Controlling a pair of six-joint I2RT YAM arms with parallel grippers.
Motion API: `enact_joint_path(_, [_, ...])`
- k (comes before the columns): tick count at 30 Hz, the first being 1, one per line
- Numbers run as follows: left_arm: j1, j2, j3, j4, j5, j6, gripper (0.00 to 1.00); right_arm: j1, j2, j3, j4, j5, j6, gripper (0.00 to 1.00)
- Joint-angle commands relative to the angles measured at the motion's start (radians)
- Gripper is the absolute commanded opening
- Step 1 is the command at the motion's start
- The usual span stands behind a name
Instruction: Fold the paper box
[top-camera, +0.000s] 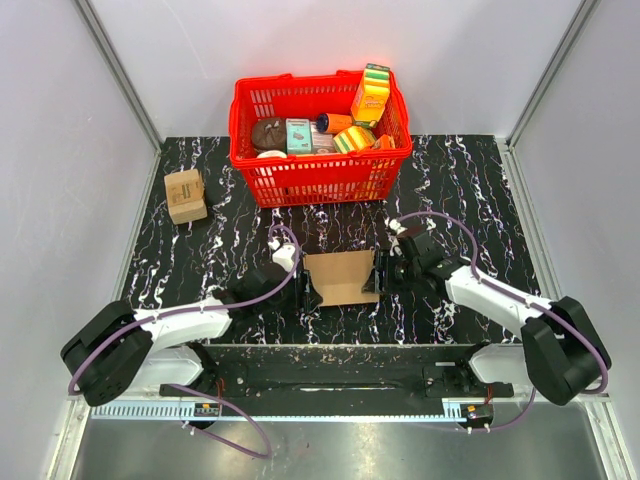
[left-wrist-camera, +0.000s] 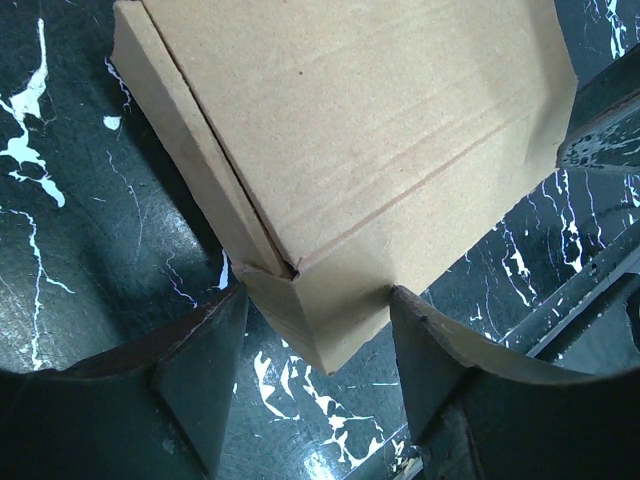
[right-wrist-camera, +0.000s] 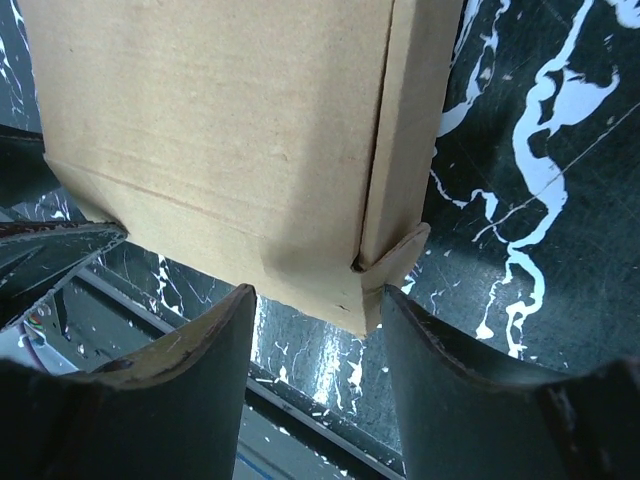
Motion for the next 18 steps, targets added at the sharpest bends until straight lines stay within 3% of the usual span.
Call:
enact_joint_path(1, [-0.004,0.006,0.035,0.058,0.006,0.008,0.63,0.008,0.030,-0.006,0.038,-0.072,-0.009,0.58])
enact_joint_path(18, [-0.004,-0.011,0.041,0.055,0.023,0.001,0.63,0.008,0.010,0.014,0.059,-0.144,0.046,0.54])
